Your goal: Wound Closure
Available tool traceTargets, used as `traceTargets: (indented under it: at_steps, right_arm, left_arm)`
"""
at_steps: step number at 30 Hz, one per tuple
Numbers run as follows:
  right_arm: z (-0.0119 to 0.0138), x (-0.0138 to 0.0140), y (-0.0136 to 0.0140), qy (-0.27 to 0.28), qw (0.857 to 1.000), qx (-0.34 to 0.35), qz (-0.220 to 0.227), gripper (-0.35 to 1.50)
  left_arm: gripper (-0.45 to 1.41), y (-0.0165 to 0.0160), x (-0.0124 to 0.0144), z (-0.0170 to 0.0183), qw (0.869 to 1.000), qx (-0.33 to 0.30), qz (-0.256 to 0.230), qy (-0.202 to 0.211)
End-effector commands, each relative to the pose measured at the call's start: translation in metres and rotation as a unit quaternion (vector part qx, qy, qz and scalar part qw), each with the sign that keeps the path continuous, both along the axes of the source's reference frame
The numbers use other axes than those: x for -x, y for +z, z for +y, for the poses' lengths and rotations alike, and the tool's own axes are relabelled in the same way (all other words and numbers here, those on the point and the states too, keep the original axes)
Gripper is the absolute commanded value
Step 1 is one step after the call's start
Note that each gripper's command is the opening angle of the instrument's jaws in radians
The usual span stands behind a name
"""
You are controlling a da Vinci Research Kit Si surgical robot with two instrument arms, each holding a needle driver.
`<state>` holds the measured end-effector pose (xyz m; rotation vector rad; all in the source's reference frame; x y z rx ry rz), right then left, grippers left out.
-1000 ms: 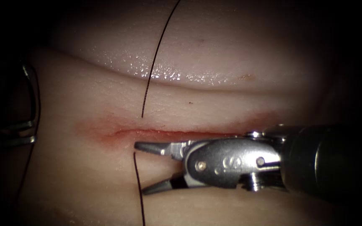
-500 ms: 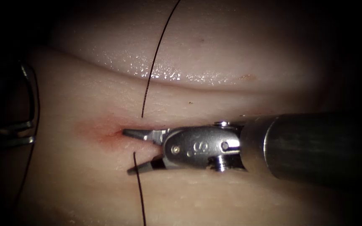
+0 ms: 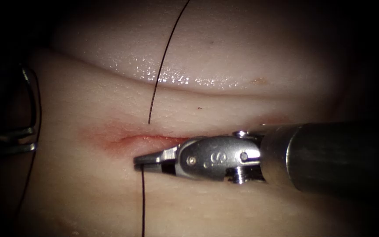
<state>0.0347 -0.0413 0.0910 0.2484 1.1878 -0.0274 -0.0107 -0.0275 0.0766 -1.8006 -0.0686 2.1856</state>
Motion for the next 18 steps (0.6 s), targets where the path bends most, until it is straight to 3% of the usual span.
traceTargets:
  at_steps: [1,12,18]
  right_arm:
    - [-0.0007,-0.0005,-0.0001,-0.002,1.0,-0.001,0.002,-0.35]
    - [-0.0067,0.001,-0.0092,-0.046,0.999,0.004,0.017,-0.35]
    - [-0.009,0.0011,-0.0127,-0.071,0.997,0.01,0.02,-0.35]
  left_arm:
    - [-0.45,0.0006,0.0005,-0.0005,1.0,-0.001,-0.001,0.0]
    - [-0.45,0.0006,0.0006,-0.0005,1.0,-0.001,-0.001,0.002]
    - [-0.45,0.0006,0.0006,-0.0005,1.0,-0.001,-0.001,0.002]
